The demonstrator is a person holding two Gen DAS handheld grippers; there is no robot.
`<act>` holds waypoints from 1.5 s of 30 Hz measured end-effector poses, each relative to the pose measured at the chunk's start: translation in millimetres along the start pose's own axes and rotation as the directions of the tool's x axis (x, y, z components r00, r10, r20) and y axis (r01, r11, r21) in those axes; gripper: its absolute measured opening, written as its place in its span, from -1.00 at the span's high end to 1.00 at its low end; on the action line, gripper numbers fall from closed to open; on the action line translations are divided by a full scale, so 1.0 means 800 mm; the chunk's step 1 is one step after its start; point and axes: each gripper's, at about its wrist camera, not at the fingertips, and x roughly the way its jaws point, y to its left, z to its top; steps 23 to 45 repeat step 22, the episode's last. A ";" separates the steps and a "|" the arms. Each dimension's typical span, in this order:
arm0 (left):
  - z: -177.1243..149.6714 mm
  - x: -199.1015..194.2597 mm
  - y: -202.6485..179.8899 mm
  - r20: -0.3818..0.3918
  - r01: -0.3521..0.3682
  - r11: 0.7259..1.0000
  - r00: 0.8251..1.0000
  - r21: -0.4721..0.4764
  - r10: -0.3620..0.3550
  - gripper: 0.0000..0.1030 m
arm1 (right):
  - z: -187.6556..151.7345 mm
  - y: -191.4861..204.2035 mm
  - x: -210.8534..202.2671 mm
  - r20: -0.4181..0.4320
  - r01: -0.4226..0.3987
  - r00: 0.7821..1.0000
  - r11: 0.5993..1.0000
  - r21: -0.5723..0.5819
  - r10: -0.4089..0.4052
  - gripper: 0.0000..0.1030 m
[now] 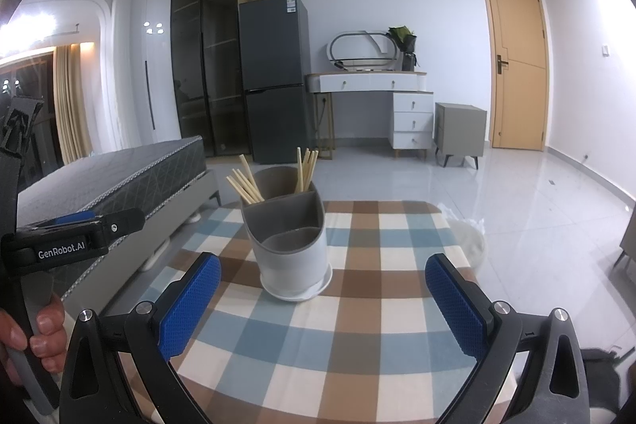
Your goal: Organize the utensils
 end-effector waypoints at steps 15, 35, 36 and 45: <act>0.000 -0.004 -0.002 0.008 -0.019 1.000 1.000 0.000 0.019 -0.86 | 0.000 0.000 0.000 -0.001 0.002 1.000 1.000 -0.002 -0.002 -1.00; 0.000 -0.005 -0.001 0.019 -0.018 1.000 1.000 0.001 0.018 -0.86 | 0.000 0.001 0.000 -0.001 0.000 1.000 1.000 -0.002 0.000 -1.00; 0.000 -0.005 -0.001 0.019 -0.018 1.000 1.000 0.001 0.018 -0.86 | 0.000 0.001 0.000 -0.001 0.000 1.000 1.000 -0.002 0.000 -1.00; 0.000 -0.005 -0.001 0.019 -0.018 1.000 1.000 0.001 0.018 -0.86 | 0.000 0.001 0.000 -0.001 0.000 1.000 1.000 -0.002 0.000 -1.00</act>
